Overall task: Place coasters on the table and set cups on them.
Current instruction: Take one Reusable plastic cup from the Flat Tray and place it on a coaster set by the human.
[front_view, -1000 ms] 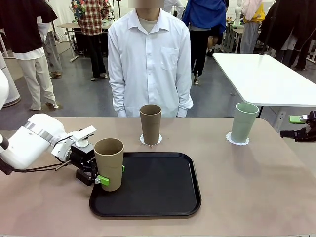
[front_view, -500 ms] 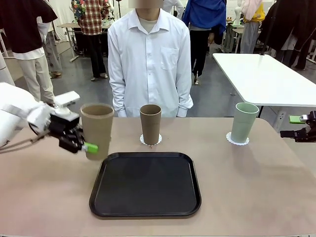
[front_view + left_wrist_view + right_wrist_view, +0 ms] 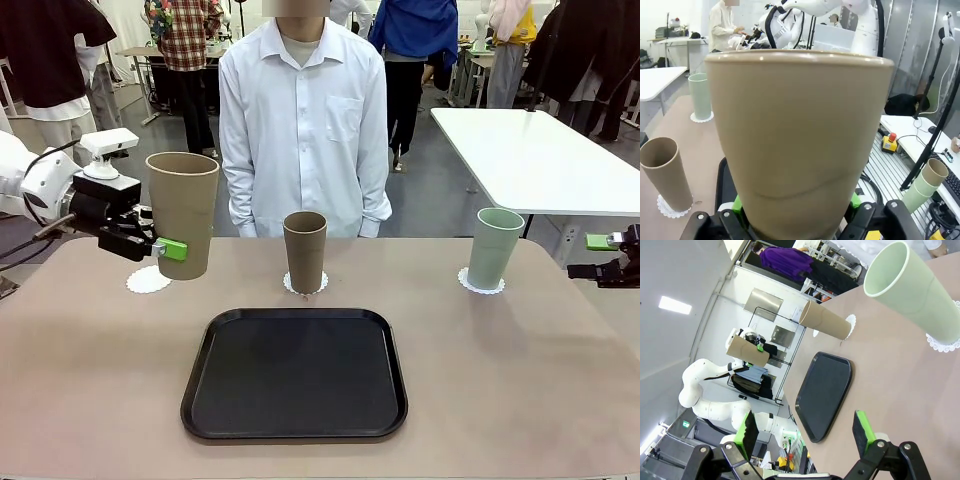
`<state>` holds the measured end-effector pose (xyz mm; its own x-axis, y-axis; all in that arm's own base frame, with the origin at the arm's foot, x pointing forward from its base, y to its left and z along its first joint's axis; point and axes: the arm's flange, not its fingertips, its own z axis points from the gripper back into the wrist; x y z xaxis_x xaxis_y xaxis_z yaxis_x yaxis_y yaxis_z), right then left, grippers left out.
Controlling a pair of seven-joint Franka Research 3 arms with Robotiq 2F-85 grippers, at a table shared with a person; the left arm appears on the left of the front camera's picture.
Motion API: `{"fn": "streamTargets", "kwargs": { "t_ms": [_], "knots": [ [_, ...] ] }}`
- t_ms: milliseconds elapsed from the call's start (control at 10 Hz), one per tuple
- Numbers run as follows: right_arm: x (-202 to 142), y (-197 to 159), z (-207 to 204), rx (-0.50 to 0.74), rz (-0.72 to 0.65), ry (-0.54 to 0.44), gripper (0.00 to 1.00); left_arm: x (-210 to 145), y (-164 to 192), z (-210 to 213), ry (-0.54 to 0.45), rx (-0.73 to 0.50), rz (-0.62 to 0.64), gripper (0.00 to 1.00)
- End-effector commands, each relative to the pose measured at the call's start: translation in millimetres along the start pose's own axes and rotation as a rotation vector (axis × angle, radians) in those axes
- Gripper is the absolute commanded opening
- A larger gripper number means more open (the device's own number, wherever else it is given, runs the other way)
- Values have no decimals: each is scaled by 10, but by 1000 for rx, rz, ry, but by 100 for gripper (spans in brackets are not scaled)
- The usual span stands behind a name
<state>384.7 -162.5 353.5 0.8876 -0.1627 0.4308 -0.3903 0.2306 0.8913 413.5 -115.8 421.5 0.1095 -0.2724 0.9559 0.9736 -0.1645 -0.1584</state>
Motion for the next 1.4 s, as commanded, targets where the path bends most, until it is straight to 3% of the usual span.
{"fn": "streamTargets", "kwargs": {
  "t_ms": [0, 200, 300, 400, 700, 900, 1300],
  "knots": [
    [2, 10, -8, 8, 6, 0, 100, -29, 20, 14, 16, 11, 8, 0],
    [2, 10, -8, 8, 6, 0, 100, -29, 20, 14, 16, 11, 8, 0],
    [2, 10, -8, 8, 6, 0, 100, -27, 13, 1, 3, 3, 6, 82],
    [2, 10, -8, 8, 6, 0, 100, -110, 266, 232, -23, 66, -51, 82],
    [2, 10, -8, 8, 6, 0, 100, -393, 812, 1092, -132, 186, 26, 82],
    [2, 10, -8, 8, 6, 0, 100, -520, 1022, 1584, -156, 279, 31, 82],
    [2, 10, -8, 8, 6, 0, 100, -753, 1290, 2090, -192, 380, 62, 82]
  ]
}}
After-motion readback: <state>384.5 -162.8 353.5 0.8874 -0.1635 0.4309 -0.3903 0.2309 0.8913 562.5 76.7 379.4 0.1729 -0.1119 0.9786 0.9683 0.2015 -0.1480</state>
